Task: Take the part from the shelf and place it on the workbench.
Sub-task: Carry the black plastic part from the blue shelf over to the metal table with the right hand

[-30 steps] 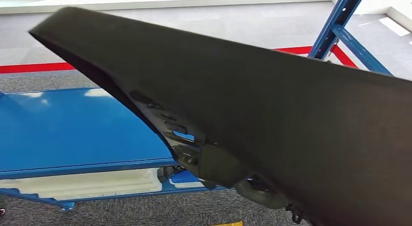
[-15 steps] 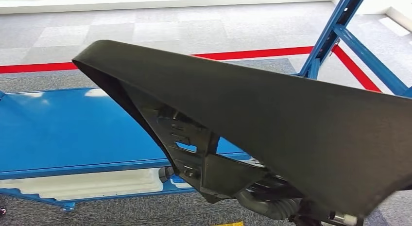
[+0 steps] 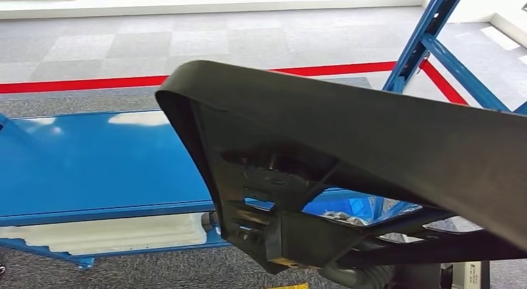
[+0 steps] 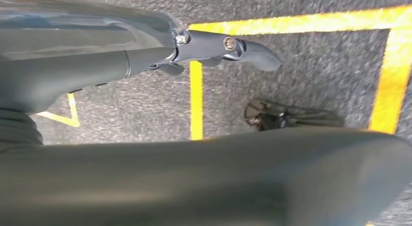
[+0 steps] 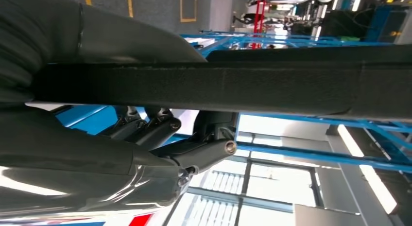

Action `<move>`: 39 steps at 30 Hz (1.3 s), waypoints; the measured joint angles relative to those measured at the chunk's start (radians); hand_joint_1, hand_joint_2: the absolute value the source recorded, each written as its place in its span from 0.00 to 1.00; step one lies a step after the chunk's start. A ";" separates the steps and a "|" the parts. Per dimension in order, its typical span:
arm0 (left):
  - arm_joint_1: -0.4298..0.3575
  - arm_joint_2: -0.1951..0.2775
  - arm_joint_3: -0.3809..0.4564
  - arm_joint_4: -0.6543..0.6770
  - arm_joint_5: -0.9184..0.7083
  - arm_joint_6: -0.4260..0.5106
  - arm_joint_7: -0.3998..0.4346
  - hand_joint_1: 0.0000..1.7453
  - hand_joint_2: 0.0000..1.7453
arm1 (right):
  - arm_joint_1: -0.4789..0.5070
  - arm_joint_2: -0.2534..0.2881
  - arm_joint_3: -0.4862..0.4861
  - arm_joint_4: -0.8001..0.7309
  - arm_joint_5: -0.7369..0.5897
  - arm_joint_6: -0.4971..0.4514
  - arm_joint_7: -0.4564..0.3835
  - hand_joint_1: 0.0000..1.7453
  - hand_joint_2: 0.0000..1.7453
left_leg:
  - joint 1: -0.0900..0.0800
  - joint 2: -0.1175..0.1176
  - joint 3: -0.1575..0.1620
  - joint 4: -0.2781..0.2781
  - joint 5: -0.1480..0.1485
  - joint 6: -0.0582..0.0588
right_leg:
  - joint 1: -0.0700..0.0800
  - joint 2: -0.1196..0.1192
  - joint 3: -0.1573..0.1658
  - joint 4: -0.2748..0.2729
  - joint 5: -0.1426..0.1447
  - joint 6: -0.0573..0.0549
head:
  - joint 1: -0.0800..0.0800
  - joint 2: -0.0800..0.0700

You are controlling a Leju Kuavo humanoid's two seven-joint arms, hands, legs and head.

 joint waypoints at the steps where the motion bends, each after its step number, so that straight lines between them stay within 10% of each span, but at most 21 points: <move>1: 0.000 0.000 -0.003 0.000 -0.002 0.000 0.005 0.00 1.00 | 0.000 0.000 -0.002 0.001 -0.002 0.001 0.000 1.00 1.00 | -0.001 -0.002 -0.003 0.003 0.002 -0.007 | 0.002 0.002 0.005 -0.016 0.000 -0.005 | 0.000 0.000; 5: 0.004 0.000 -0.009 0.000 -0.016 0.001 0.041 0.00 1.00 | 0.005 0.001 -0.011 0.009 -0.010 0.001 0.002 1.00 1.00 | 0.001 -0.004 -0.020 0.022 -0.011 -0.030 | 0.003 -0.004 -0.015 -0.018 0.014 -0.040 | -0.001 0.000; 10: 0.008 0.000 -0.034 0.000 -0.052 0.000 0.079 0.00 1.00 | 0.034 0.008 -0.032 0.013 -0.015 0.005 0.001 1.00 1.00 | 0.005 -0.003 -0.083 0.258 -0.171 -0.043 | 0.009 -0.022 -0.055 -0.018 0.043 -0.061 | -0.002 0.000; 15: 0.005 0.008 -0.055 0.000 -0.067 -0.003 0.073 0.00 1.00 | 0.028 0.015 -0.039 0.010 -0.007 0.019 -0.004 1.00 1.00 | -0.015 -0.003 0.102 0.002 -0.079 -0.001 | 0.023 -0.024 -0.077 -0.017 0.068 -0.057 | -0.001 0.000; 17: 0.004 0.013 -0.056 0.000 -0.067 -0.001 0.068 0.00 1.00 | 0.019 0.019 -0.038 0.007 -0.006 0.020 -0.003 1.00 1.00 | -0.023 -0.002 0.122 -0.043 -0.074 0.007 | 0.021 -0.024 -0.082 -0.018 0.080 -0.045 | -0.001 0.000; 20: 0.005 0.017 -0.057 0.000 -0.062 0.002 0.064 0.00 1.00 | 0.006 0.023 -0.037 0.006 -0.009 0.027 0.000 1.00 1.00 | -0.020 0.002 0.108 -0.057 -0.047 0.014 | 0.018 -0.017 -0.096 -0.010 0.073 -0.029 | -0.001 0.000; 24: 0.003 0.019 -0.056 0.000 -0.039 0.004 0.050 0.00 1.00 | -0.053 0.029 -0.025 0.027 -0.048 0.053 0.021 1.00 1.00 | -0.016 0.011 0.062 -0.058 -0.010 0.023 | 0.019 -0.008 -0.147 0.168 -0.076 -0.019 | 0.001 0.000; 26: 0.003 0.019 -0.055 0.000 -0.033 0.006 0.045 0.00 1.00 | -0.082 0.034 -0.019 0.045 -0.061 0.051 0.033 1.00 1.00 | -0.015 0.014 0.035 -0.047 0.002 0.022 | 0.017 -0.009 -0.140 0.226 -0.082 -0.014 | 0.001 0.000; 31: 0.002 0.020 -0.054 0.000 -0.039 0.017 0.036 0.00 1.00 | -0.098 0.048 -0.006 0.071 0.060 -0.007 0.005 1.00 1.00 | -0.016 0.013 -0.018 -0.010 0.021 0.007 | 0.018 -0.006 0.034 -0.022 -0.004 -0.017 | 0.001 0.000; 34: 0.001 0.022 -0.055 0.000 -0.046 0.017 0.033 0.00 1.00 | -0.088 0.060 0.013 0.081 0.124 -0.042 -0.028 1.00 1.00 | -0.016 0.011 -0.031 -0.005 0.034 -0.008 | 0.019 -0.006 0.031 -0.044 -0.002 -0.033 | 0.000 0.000; 39: -0.004 0.027 -0.056 0.000 -0.050 0.012 0.015 0.00 1.00 | -0.084 0.063 0.026 0.084 0.144 -0.059 -0.046 1.00 1.00 | -0.003 0.010 -0.081 0.183 -0.133 -0.040 | 0.014 -0.019 -0.016 -0.046 0.034 -0.067 | -0.001 0.000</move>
